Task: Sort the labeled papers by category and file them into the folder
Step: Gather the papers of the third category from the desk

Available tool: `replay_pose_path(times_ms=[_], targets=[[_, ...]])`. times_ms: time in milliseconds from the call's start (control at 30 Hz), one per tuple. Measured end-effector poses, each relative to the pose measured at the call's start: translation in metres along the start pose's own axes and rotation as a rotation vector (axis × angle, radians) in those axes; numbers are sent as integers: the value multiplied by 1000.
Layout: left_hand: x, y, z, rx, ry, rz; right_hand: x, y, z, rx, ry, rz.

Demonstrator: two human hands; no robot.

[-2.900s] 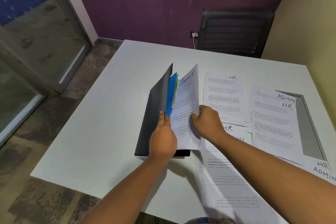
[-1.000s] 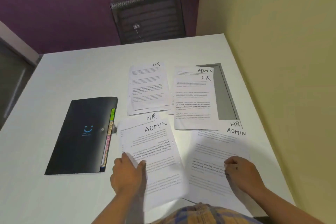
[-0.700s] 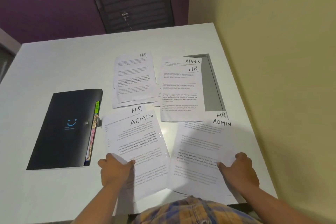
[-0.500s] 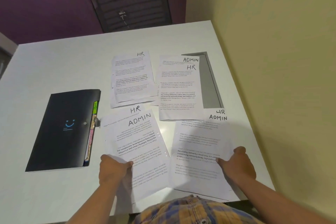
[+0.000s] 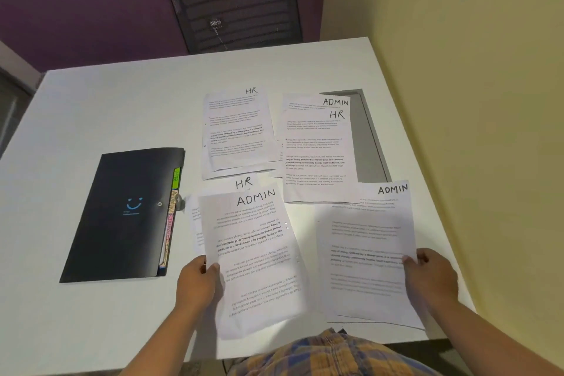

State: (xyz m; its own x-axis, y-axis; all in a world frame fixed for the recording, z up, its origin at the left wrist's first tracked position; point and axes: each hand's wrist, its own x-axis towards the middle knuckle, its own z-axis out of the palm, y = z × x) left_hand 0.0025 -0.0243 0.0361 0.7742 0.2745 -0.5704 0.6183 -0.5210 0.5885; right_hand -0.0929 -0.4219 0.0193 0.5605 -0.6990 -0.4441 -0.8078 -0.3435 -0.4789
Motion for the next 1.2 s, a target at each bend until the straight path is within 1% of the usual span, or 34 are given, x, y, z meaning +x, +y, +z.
replay_pose_path(times_ms=[200, 267, 367, 500, 567, 700, 833, 933, 1000, 1067, 1133, 1200], targets=[[-7, -3, -20, -126, 69, 70, -22, 0, -26, 189, 216, -101], [-7, -5, -29, -175, 97, 75, -30, -1, -37, 240, 247, -138], [-8, -2, -38, -249, 123, 94, -43, -9, -52, 348, 273, -132], [-10, 19, -47, -370, 116, 142, -58, -47, -50, 524, 257, -169], [-8, 31, -48, -407, 90, 147, -66, -72, -45, 622, 207, -197], [-6, 52, -43, -460, 30, 145, -79, -108, -23, 731, 30, -251], [-8, 68, -38, -490, -62, 148, -83, -127, 4, 698, -155, -283], [-11, 76, -33, -535, -160, 126, -81, -137, 23, 588, -279, -287], [-18, 84, -32, -633, -235, 99, -79, -141, 33, 552, -377, -239], [-27, 92, -33, -683, -265, 66, -75, -142, 40, 574, -459, -163], [-28, 92, -33, -696, -268, 46, -72, -140, 45, 562, -463, -148], [-26, 90, -34, -660, -253, 44, -70, -138, 45, 586, -466, -147]])
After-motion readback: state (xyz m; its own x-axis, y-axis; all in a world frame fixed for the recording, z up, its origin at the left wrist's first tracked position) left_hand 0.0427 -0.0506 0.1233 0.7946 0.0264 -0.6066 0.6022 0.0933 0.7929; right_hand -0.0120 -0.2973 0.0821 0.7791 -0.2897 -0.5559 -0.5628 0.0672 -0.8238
